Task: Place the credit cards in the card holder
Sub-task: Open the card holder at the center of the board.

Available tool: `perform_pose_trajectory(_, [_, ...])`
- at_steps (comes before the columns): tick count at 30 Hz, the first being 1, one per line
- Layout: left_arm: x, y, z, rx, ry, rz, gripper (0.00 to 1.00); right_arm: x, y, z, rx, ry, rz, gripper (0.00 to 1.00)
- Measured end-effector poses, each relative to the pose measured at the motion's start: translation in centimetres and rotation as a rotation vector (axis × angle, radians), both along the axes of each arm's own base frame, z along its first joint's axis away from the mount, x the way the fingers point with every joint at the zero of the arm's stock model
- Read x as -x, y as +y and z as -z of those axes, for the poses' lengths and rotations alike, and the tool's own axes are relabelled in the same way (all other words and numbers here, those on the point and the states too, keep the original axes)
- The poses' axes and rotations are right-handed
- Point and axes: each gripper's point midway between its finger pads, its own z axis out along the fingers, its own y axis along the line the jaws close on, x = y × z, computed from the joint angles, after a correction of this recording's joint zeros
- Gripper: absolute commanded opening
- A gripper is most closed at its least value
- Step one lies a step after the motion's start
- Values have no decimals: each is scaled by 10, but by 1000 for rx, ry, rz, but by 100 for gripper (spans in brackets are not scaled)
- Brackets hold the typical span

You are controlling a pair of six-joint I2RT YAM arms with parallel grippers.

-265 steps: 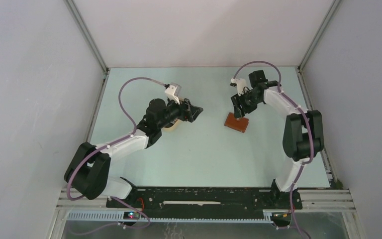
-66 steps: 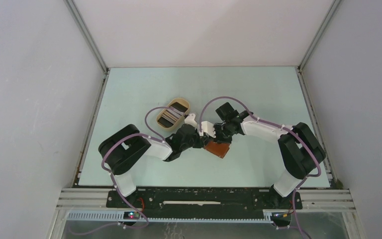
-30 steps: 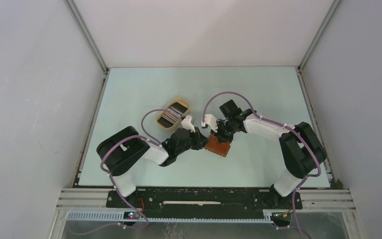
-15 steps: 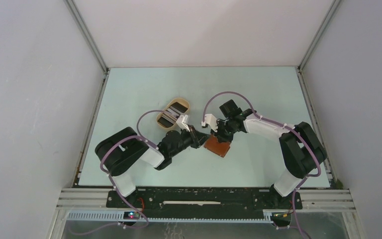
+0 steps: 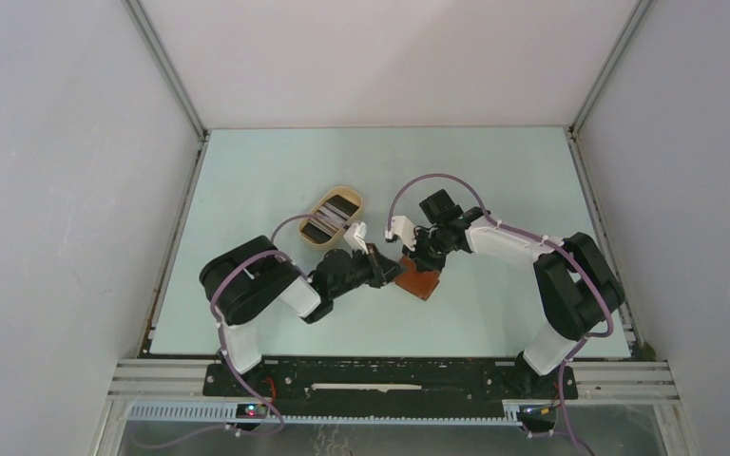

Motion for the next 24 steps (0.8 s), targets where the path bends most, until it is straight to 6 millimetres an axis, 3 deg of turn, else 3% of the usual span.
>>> perform_pose_trajectory(5, [-6, -11, 6, -27, 36, 3, 0, -1, 1, -1, -2, 0, 4, 0])
perform_pose_trajectory(12, [-6, -12, 26, -104, 104, -9, 0, -2, -1, -1, -1, 6, 25, 0])
perform_pose_trajectory(24, [-14, -18, 29, -132, 138, -51, 0, -10, -7, -1, -6, 10, 88, 0])
